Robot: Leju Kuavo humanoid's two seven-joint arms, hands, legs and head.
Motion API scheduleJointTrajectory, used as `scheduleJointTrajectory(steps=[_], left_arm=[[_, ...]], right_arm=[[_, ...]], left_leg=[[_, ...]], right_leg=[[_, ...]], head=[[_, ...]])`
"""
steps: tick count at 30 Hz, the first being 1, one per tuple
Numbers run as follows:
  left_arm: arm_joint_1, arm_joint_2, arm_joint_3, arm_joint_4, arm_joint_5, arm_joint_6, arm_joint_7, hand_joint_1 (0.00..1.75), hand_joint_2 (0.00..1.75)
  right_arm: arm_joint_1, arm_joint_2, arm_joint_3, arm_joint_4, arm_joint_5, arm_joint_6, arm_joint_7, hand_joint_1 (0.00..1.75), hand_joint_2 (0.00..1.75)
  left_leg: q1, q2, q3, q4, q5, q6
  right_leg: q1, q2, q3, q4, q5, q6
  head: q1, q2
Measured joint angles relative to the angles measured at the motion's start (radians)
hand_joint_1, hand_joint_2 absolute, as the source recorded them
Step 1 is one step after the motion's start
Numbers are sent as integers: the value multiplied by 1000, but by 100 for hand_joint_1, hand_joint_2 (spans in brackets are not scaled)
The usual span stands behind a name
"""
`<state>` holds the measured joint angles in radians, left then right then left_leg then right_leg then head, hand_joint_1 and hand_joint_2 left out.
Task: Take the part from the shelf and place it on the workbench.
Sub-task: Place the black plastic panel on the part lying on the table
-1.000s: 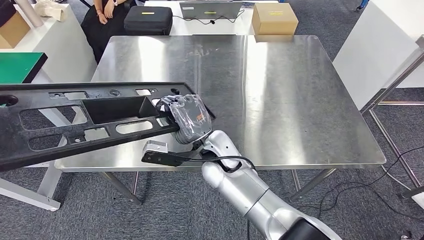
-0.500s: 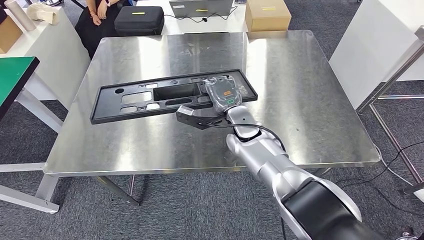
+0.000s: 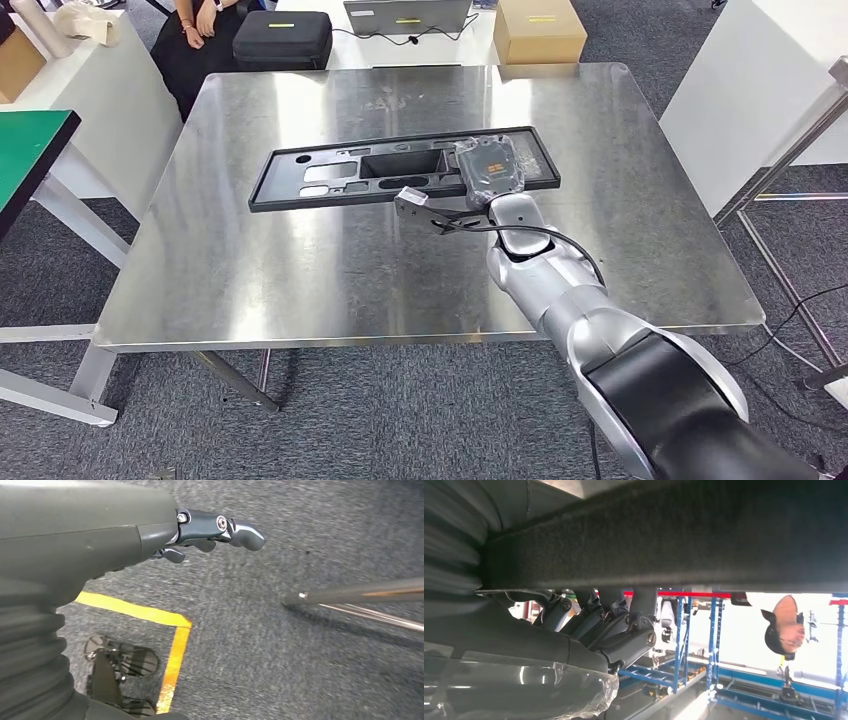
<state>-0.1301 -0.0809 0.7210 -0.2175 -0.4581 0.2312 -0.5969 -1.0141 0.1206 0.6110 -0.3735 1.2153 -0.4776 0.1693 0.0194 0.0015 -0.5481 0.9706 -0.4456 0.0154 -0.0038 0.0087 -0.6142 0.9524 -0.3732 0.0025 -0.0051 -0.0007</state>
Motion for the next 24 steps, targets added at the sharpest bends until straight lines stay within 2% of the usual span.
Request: scheduleJointTrajectory(steps=[14,18,22,24], left_arm=[[-10,3,-11,-2,-11,-1,-14,0,175],[-10,4,-12,-2,-12,0,-14,0,175],[-12,5,-19,-4,-17,9,-23,0,0],[-13,5,-21,-5,-13,6,-22,0,0]], right_arm=[[0,-12,-14,36,2,-23,-14,175,175],[-1,-13,-15,40,3,-25,-15,0,175],[5,-16,-26,48,21,-52,-17,0,175],[6,-17,-29,50,28,-57,-15,0,175]], left_leg=[[-2,0,0,1,-2,0],[-2,0,0,1,-2,0],[-1,0,0,0,-2,0],[-1,0,0,0,-2,0]], right_leg=[[-3,0,0,0,0,0],[-3,0,0,0,0,0],[-3,0,0,0,0,0],[-3,0,0,0,0,0]], head=[[0,0],[0,0],[0,0],[0,0]])
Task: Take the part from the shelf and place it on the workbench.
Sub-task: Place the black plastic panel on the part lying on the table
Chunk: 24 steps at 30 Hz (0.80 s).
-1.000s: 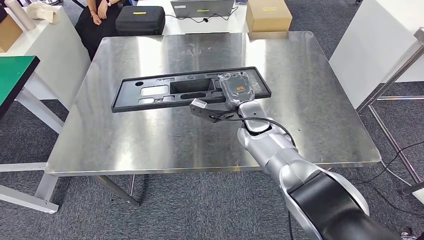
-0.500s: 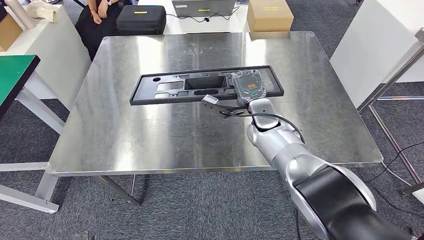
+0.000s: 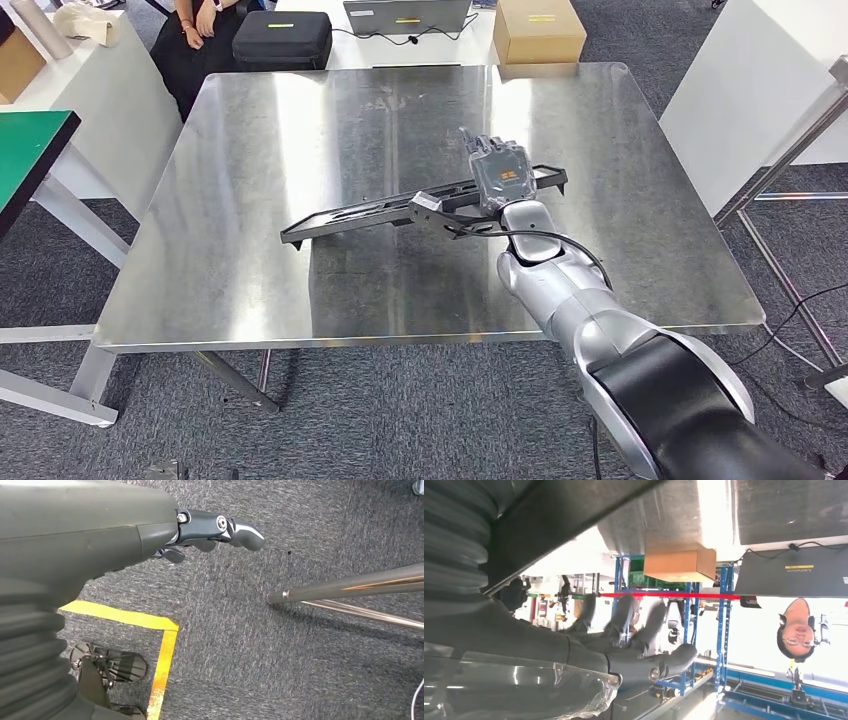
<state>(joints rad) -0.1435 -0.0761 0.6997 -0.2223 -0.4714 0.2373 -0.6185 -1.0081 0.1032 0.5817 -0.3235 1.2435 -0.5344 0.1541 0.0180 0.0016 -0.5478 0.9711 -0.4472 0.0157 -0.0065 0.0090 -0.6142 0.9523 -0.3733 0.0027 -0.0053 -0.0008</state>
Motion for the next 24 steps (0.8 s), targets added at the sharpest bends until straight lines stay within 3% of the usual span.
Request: scheduleJointTrajectory(steps=[24], left_arm=[[10,16,4,-2,34,35,8,0,0]], right_arm=[[0,49,-11,6,31,69,29,0,175]], left_leg=[[0,0,0,0,0,0]], right_leg=[[0,0,0,0,0,0]], head=[[0,0]])
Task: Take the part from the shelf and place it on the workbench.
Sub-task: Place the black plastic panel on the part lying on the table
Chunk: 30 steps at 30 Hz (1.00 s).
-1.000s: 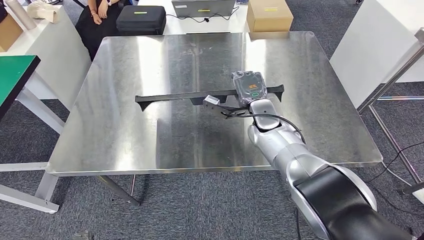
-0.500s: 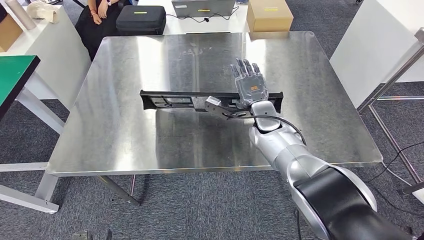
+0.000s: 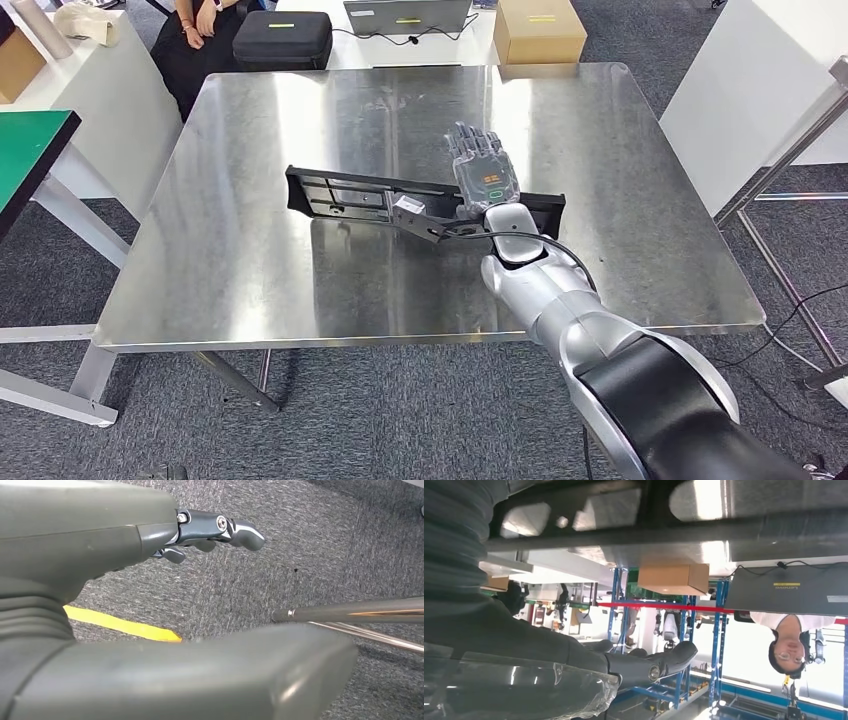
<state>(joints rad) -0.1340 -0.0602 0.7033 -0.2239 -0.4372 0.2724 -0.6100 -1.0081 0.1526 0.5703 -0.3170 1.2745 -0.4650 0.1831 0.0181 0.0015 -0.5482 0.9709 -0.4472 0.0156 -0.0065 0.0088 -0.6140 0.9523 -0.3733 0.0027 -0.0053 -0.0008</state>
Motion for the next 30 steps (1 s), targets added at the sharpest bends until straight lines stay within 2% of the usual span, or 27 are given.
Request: scheduleJointTrajectory(steps=[10,14,18,25,27,30], left_arm=[[7,3,3,0,0,0,0,0,0],[11,5,10,0,1,1,-4,0,0],[14,6,15,0,2,6,-7,0,0],[21,6,25,0,11,22,-12,0,0],[24,5,32,0,12,27,-15,0,0],[28,5,41,0,12,34,-18,0,0]], right_arm=[[0,9,-27,0,-43,23,-18,0,175],[0,17,-72,0,-110,15,-76,0,175],[1,32,-129,-10,-164,-40,-168,0,175],[-1,79,-201,-79,-242,-106,-309,0,175],[-1,90,-207,-107,-223,-142,-306,0,175],[-3,96,-207,-147,-152,-200,-255,0,175]], left_leg=[[0,0,0,0,0,0],[0,0,0,0,0,0],[0,0,0,0,0,0],[1,0,0,0,0,0],[1,0,0,0,0,0],[0,0,0,0,0,0]], right_leg=[[0,0,0,0,0,0],[0,0,0,0,0,0],[0,0,0,0,0,0],[0,0,0,0,0,0],[0,0,0,0,0,0],[0,0,0,0,0,0]], head=[[0,0],[0,0],[0,0],[0,0],[0,0],[0,0]])
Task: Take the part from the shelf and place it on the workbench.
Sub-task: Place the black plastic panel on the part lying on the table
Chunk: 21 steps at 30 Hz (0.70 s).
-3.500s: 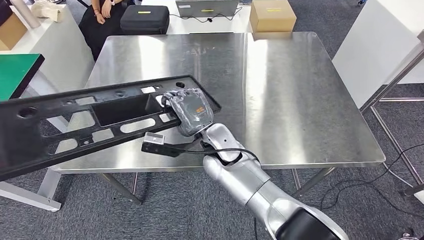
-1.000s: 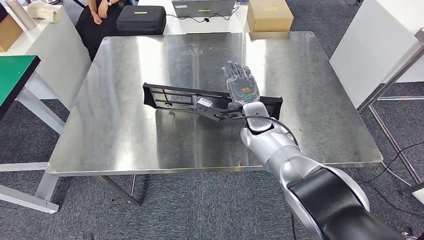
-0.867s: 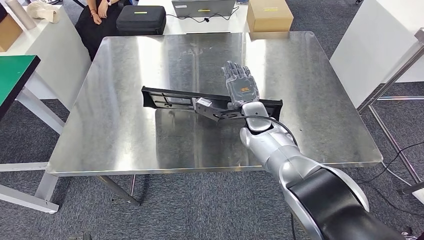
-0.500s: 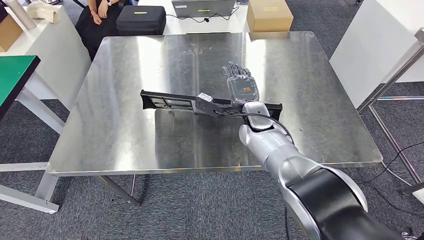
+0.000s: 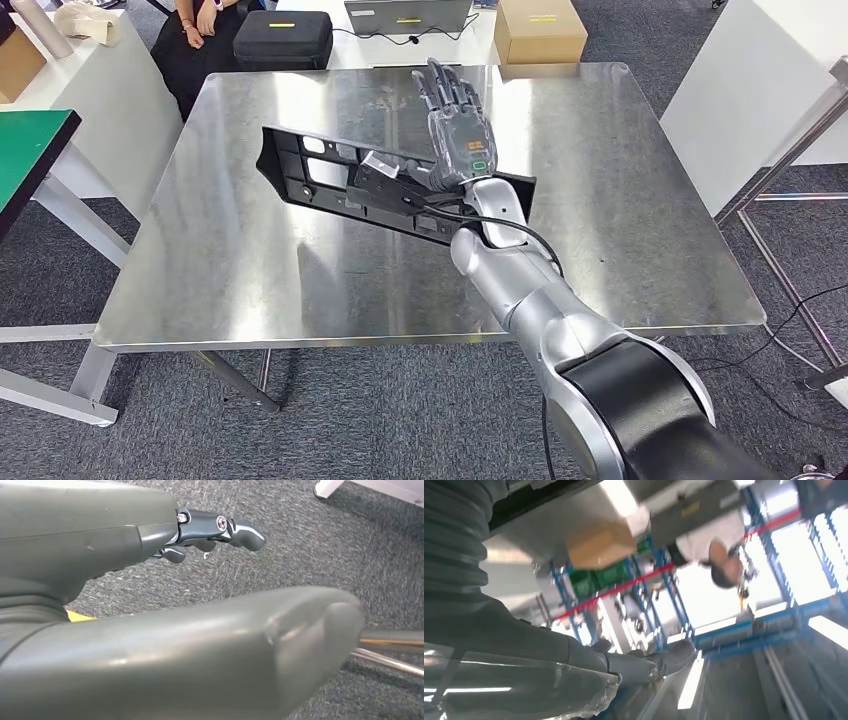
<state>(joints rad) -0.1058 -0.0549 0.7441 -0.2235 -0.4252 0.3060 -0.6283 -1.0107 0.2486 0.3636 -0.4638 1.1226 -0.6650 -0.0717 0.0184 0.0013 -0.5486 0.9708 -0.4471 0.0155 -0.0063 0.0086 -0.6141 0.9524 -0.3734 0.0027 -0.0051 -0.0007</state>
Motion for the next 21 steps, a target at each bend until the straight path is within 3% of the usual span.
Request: scheduleJointTrajectory(steps=[9,21], left_arm=[[5,0,19,0,2,6,-6,0,0],[6,-1,27,0,2,6,-7,0,0]], right_arm=[[-6,1,12,-53,110,-13,89,0,175],[-5,-1,19,-55,147,82,159,0,175]], left_leg=[[-1,0,0,0,0,0],[0,0,0,0,0,0]], right_leg=[[-1,0,0,0,0,0],[0,0,0,0,0,0]], head=[[0,0],[0,0]])
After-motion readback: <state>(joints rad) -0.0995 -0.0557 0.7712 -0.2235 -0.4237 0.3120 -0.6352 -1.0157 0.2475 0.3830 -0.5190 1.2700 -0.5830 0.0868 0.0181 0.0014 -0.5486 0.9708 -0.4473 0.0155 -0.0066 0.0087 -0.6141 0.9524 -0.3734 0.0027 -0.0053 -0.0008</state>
